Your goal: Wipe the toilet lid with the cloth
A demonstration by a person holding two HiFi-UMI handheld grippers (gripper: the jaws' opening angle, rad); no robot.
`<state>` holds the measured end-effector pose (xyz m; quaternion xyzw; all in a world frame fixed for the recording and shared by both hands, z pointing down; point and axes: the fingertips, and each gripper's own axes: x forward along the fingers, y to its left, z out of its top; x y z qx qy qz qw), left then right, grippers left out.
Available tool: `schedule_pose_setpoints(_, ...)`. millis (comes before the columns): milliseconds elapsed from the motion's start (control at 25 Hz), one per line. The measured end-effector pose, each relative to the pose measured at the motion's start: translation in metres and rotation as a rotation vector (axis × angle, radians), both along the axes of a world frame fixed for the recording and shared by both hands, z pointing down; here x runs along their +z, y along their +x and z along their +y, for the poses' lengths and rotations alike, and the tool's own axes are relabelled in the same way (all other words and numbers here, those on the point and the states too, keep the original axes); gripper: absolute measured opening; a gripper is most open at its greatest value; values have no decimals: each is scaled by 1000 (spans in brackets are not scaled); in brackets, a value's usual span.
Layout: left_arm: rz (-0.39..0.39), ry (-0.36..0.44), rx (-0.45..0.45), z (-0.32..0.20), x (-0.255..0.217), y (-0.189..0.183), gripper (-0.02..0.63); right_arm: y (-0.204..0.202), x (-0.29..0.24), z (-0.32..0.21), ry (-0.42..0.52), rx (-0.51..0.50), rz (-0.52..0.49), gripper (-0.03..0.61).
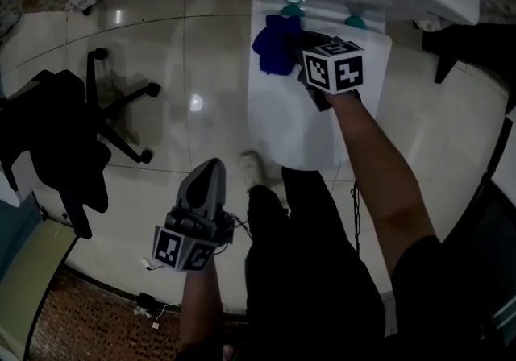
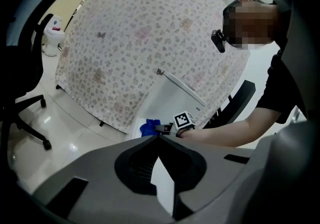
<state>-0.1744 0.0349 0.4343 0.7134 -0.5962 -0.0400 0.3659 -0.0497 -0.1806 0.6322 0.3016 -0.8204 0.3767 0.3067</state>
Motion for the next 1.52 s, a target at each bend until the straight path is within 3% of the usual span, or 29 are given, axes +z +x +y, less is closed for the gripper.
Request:
schedule_pose_setpoints(320, 74, -31, 110, -14, 22, 52, -9, 85, -1, -3, 143, -57, 152, 55)
schedule_pose_setpoints(560, 56, -42, 202, -21, 30, 69, -9, 147, -2, -8, 143, 55, 151, 56)
schedule_pose_setpoints(800, 47, -62, 202, -24, 42, 68, -9, 219, -1, -14, 178, 119, 263, 55)
schedule_pose_setpoints(1080, 37, -16, 105, -27, 37, 45, -9, 282, 6, -9, 219, 151, 484, 55)
schedule_pose_setpoints(1200, 35, -16, 102, -19, 39, 44, -11, 285, 2, -8, 280, 136, 577, 55)
schedule_pose_setpoints(1280, 41, -16, 94, -13, 42, 43, -11, 272, -15, -9, 346, 139, 567, 55)
schedule_pose_setpoints(1400, 17, -28, 92, 0, 47, 41, -11, 225, -51, 3, 425, 140, 441, 55)
schedule_pose_setpoints(1520, -24, -47, 107, 17, 48, 36, -11, 151, -84, 31, 506, 72, 299, 55)
